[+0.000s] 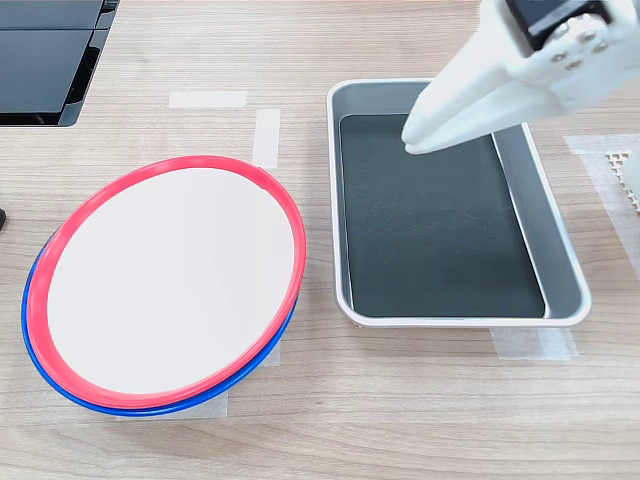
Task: Lift the stacked dish and set it down on the table.
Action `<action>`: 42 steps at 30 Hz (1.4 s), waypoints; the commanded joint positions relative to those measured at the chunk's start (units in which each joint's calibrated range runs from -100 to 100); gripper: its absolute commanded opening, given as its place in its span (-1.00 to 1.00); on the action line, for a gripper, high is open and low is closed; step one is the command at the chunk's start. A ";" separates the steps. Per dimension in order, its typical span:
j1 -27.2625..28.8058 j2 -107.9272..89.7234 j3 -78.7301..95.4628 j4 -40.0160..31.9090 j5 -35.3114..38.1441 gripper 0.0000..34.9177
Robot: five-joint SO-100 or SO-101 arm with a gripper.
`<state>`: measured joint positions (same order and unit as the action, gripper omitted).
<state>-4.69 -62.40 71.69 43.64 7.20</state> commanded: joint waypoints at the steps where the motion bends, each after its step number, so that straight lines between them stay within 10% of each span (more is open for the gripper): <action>1: -2.70 16.39 -14.56 -1.33 1.42 -0.82; 5: -6.37 28.16 -24.03 -1.75 2.54 -0.39; 12: -9.00 41.47 -32.77 -3.07 3.66 -0.23; 33: -8.91 61.94 -44.33 -9.67 4.35 -0.48; 37: -8.91 62.19 -44.61 -10.00 4.35 -0.96; 42: -8.91 59.97 -44.51 -10.17 3.66 -0.99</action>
<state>-13.19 0.34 29.40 34.42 11.26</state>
